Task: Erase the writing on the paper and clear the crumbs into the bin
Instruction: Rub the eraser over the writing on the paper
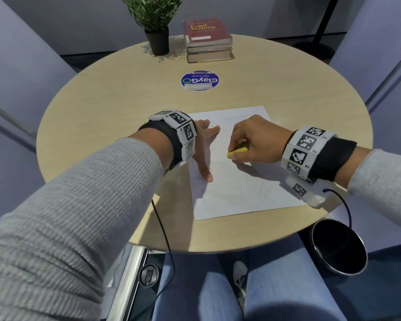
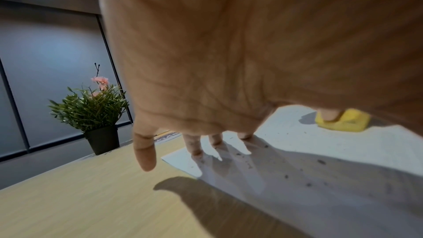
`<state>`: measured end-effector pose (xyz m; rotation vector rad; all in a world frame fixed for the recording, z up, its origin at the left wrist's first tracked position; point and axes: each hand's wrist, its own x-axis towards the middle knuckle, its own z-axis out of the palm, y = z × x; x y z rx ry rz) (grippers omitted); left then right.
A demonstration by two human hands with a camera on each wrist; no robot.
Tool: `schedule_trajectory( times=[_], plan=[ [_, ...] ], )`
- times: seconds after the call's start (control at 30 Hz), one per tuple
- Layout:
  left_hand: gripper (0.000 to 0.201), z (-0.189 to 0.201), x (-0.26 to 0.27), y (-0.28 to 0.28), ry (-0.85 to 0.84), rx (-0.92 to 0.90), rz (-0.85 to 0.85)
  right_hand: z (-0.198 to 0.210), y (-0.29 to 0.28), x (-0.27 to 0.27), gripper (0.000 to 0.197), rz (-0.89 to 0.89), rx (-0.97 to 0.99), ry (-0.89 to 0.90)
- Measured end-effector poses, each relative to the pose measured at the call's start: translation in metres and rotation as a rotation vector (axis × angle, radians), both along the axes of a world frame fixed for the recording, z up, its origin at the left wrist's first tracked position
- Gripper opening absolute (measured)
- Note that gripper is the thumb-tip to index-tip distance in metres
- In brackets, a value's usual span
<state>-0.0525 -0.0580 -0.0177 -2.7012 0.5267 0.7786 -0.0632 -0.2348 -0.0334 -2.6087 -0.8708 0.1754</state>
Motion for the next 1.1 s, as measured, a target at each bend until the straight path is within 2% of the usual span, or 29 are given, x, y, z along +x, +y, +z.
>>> schedule_trajectory(
  times=[0.07,0.17,0.33,0.47,0.6,0.83,0.93,1.1],
  plan=[
    [0.136,-0.004,0.004,0.002,-0.018,0.005,-0.012,-0.001,0.000,-0.005,0.011,0.029,0.000,0.023],
    [0.131,0.001,0.001,0.002,-0.021,0.005,-0.025,0.004,-0.006,-0.001,0.010,-0.041,0.050,0.068],
    [0.127,0.008,-0.005,0.004,-0.080,0.044,-0.049,0.011,-0.017,0.010,0.012,-0.306,0.364,0.043],
    [0.122,0.011,-0.013,0.004,-0.142,0.034,-0.013,0.013,-0.024,0.012,0.017,-0.341,0.276,0.014],
    [0.130,0.008,-0.021,0.007,-0.147,0.014,0.050,0.016,-0.031,0.015,0.022,-0.345,0.181,0.012],
    [0.102,0.012,-0.060,0.008,-0.066,-0.009,-0.070,0.018,-0.034,0.017,0.018,-0.252,0.070,-0.003],
    [0.090,0.015,-0.076,0.005,-0.080,-0.024,-0.152,0.018,-0.033,0.017,0.020,-0.192,0.043,0.018],
    [0.080,0.019,-0.082,0.004,-0.068,-0.057,-0.195,0.016,-0.026,0.017,0.019,-0.116,0.024,0.054]
  ],
)
